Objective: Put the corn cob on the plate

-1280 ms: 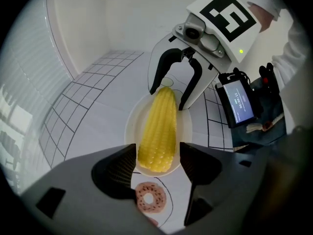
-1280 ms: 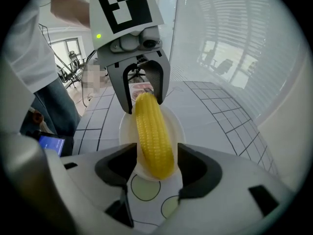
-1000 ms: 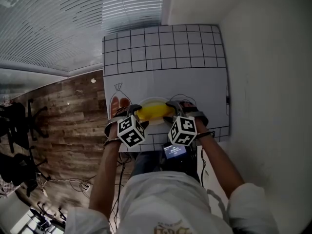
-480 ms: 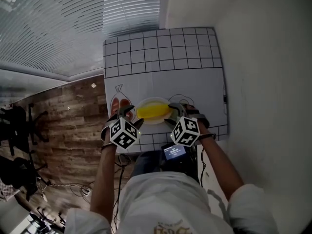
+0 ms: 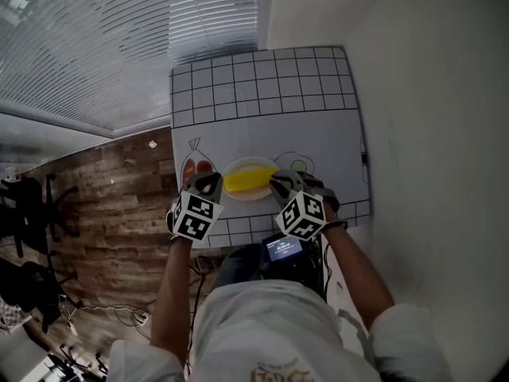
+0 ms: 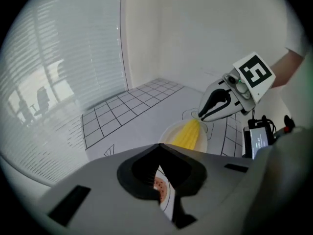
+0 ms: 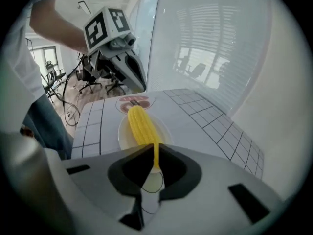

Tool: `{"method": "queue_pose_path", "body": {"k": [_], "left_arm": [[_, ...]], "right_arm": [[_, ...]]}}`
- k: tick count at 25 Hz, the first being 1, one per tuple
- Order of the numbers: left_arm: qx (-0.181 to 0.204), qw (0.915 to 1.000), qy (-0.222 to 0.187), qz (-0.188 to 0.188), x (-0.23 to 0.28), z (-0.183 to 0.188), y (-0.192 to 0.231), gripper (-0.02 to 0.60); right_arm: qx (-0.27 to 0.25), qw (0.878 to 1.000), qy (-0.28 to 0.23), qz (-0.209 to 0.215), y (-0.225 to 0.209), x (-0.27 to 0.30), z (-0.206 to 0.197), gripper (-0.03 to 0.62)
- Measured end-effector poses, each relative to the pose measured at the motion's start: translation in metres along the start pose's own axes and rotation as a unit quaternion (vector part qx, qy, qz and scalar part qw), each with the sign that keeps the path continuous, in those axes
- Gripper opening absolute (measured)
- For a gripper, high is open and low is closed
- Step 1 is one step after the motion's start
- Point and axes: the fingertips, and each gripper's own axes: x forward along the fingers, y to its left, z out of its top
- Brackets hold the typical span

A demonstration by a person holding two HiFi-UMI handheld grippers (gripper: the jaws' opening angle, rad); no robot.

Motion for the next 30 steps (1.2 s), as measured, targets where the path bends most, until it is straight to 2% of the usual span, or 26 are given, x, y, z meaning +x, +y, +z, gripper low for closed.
{"method": "queue_pose_path", "body": {"k": [2, 5, 8, 12, 15, 18, 21, 23, 25, 28, 30], "left_arm": [[0.000, 1.0000, -0.009, -0.003, -0.002, 0.002, -0.003, 0.008], [0.017, 0.9992, -0.035, 0.001, -0.011, 0.010, -0.010, 0.008], [-0.010, 0.9954, -0.094, 0.015, -0.029, 0.025, -0.009, 0.008], [-0.069, 0.9800, -0.184, 0.031, -0.062, 0.051, -0.004, 0.008], [-0.089, 0.9648, -0.243, 0.048, -0.084, 0.064, 0.003, 0.008], [-0.076, 0.9512, -0.291, 0.071, -0.106, 0.088, 0.007, 0.008], [-0.051, 0.9426, -0.318, 0.088, -0.127, 0.112, 0.002, 0.008], [-0.038, 0.9366, -0.335, 0.097, -0.140, 0.124, -0.002, 0.008], [-0.048, 0.9304, -0.352, 0.088, -0.150, 0.130, -0.005, 0.008], [-0.112, 0.9172, -0.376, 0.069, -0.160, 0.131, 0.000, 0.008], [-0.117, 0.9161, -0.377, 0.070, -0.161, 0.129, 0.002, 0.008]], "right_arm": [[0.026, 0.999, -0.022, -0.010, -0.004, -0.008, 0.008, 0.008], [0.079, 0.995, -0.052, -0.042, -0.014, -0.023, 0.017, 0.008], [0.129, 0.984, -0.086, -0.083, -0.027, -0.045, 0.026, 0.008], [0.186, 0.962, -0.146, -0.136, -0.042, -0.080, 0.036, 0.008], [0.209, 0.947, -0.178, -0.166, -0.051, -0.106, 0.043, 0.008], [0.219, 0.933, -0.205, -0.200, -0.061, -0.132, 0.051, 0.008], [0.228, 0.913, -0.241, -0.236, -0.072, -0.162, 0.065, 0.008], [0.230, 0.904, -0.266, -0.245, -0.076, -0.178, 0.076, 0.008], [0.230, 0.898, -0.281, -0.247, -0.078, -0.188, 0.084, 0.007], [0.219, 0.900, -0.283, -0.249, -0.081, -0.190, 0.088, 0.006], [0.220, 0.899, -0.286, -0.249, -0.083, -0.189, 0.086, 0.006]]}}
